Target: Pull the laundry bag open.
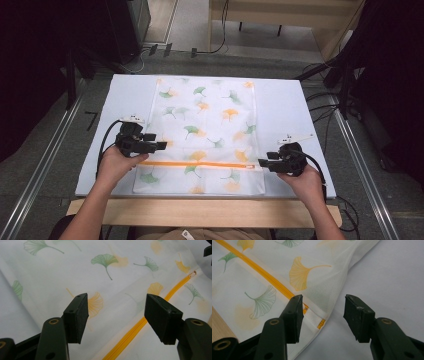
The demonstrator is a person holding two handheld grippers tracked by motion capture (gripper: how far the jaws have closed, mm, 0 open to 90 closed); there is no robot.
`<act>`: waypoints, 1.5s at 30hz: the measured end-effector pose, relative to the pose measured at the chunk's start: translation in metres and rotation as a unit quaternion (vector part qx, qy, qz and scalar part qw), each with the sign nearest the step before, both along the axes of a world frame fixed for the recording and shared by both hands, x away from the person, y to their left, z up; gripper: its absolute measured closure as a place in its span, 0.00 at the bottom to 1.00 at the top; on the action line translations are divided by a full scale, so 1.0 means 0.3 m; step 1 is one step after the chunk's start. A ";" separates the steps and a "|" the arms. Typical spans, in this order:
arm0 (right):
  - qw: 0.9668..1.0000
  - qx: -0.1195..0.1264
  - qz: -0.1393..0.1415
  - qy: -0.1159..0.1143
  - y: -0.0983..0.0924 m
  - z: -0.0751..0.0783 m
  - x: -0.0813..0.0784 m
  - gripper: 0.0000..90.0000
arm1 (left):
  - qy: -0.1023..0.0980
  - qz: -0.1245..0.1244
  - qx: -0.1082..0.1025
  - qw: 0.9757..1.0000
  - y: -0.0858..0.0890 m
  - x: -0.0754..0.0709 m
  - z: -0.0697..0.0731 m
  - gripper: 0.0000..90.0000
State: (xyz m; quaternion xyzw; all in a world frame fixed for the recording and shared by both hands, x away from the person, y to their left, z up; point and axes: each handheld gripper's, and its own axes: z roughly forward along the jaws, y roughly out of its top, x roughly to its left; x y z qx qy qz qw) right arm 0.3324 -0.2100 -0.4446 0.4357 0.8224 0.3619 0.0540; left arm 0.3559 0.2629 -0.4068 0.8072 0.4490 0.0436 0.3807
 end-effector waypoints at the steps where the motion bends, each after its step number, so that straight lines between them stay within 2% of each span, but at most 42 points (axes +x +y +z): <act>1: 1.000 -0.002 -0.002 0.003 0.001 -0.001 -0.003 0.56 | 0.000 -0.002 0.001 1.000 -0.008 0.003 0.000 0.41; 4: 1.000 -0.005 0.000 0.004 -0.003 -0.008 -0.009 0.56 | 0.001 -0.015 -0.003 1.000 -0.036 0.010 0.000 0.41; 8: 1.000 0.003 -0.001 0.010 0.008 -0.017 -0.002 0.56 | 0.003 -0.024 -0.003 1.000 -0.071 0.017 -0.001 0.41; 12: 1.000 -0.005 0.011 0.011 0.030 -0.023 -0.005 0.56 | 0.001 -0.036 0.002 0.999 -0.107 0.017 -0.002 0.41; 14: 1.000 -0.007 0.012 0.011 0.034 -0.024 -0.009 0.56 | -0.001 -0.034 0.007 0.999 -0.125 0.016 -0.005 0.40; 18: 1.000 -0.009 0.011 0.014 0.028 -0.030 -0.018 0.56 | 0.001 -0.040 -0.007 0.999 -0.152 0.022 -0.006 0.39; 27: 0.999 -0.019 0.012 0.026 0.027 -0.044 -0.044 0.57 | 0.004 -0.049 -0.012 0.999 -0.195 0.035 0.000 0.39; 32: 0.999 -0.028 0.020 0.031 0.038 -0.053 -0.057 0.57 | 0.003 -0.064 -0.009 0.998 -0.235 0.035 -0.003 0.40; 36: 0.999 -0.039 0.025 0.028 0.056 -0.062 -0.059 0.57 | 0.003 -0.074 -0.008 0.997 -0.265 0.027 -0.006 0.40; 40: 0.999 -0.040 0.020 0.025 0.062 -0.065 -0.053 0.58 | 0.011 -0.082 -0.007 0.997 -0.289 0.020 -0.009 0.40; 42: 0.999 -0.043 0.021 0.024 0.062 -0.066 -0.050 0.59 | 0.007 -0.087 -0.007 0.996 -0.295 0.015 -0.007 0.40; 45: 0.999 -0.044 0.020 0.024 0.061 -0.067 -0.046 0.61 | 0.009 -0.087 -0.019 0.996 -0.301 0.011 -0.003 0.40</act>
